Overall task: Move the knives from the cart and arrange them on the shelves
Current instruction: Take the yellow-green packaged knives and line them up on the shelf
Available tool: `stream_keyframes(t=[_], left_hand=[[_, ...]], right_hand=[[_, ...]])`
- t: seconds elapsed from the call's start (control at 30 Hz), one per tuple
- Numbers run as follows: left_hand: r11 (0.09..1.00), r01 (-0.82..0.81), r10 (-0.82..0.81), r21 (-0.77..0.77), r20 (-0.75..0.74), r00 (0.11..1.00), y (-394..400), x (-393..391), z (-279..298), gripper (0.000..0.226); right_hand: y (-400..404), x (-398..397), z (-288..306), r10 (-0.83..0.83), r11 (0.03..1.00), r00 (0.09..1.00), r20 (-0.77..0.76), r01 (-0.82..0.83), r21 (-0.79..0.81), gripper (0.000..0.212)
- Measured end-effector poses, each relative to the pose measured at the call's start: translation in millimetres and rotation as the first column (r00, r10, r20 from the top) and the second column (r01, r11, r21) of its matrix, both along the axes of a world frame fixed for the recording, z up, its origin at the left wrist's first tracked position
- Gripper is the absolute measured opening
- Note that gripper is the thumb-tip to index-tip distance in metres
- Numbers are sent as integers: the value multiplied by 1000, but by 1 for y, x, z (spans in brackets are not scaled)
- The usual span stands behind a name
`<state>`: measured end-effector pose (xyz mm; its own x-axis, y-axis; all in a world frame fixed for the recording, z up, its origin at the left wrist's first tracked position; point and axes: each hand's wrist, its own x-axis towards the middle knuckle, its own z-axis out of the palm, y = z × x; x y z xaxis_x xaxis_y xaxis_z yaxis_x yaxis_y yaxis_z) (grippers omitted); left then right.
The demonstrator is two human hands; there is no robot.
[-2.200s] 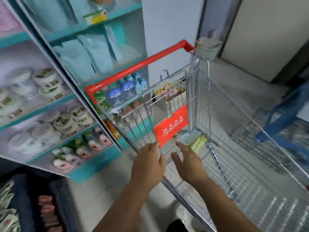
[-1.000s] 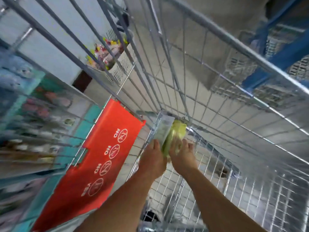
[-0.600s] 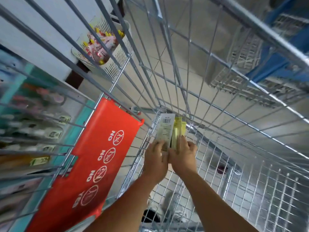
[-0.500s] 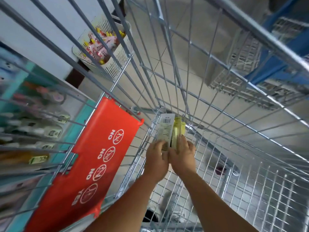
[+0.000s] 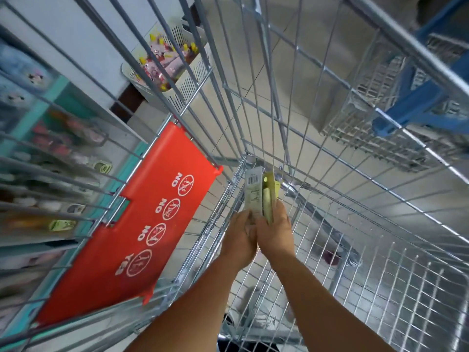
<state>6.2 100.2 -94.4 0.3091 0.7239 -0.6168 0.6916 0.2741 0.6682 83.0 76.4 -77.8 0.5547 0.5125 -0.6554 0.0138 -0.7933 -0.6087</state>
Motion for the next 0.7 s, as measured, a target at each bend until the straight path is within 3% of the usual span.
stream_keyframes(t=[0.17, 0.53, 0.7], left_hand=[[992, -126, 126, -16, 19, 992, 4, 9, 6, 28], [933, -247, 265, -263, 36, 964, 4, 10, 28, 49], [942, -237, 262, -236, 81, 962, -9, -1, 63, 46]], right_hand=[[-10, 12, 1, -85, 996, 988, -128, 85, -7, 19], [-15, 15, 24, -146, 988, 956, -253, 152, 3, 20], [-26, 8, 60, -84, 996, 963, -258, 92, 20, 15]])
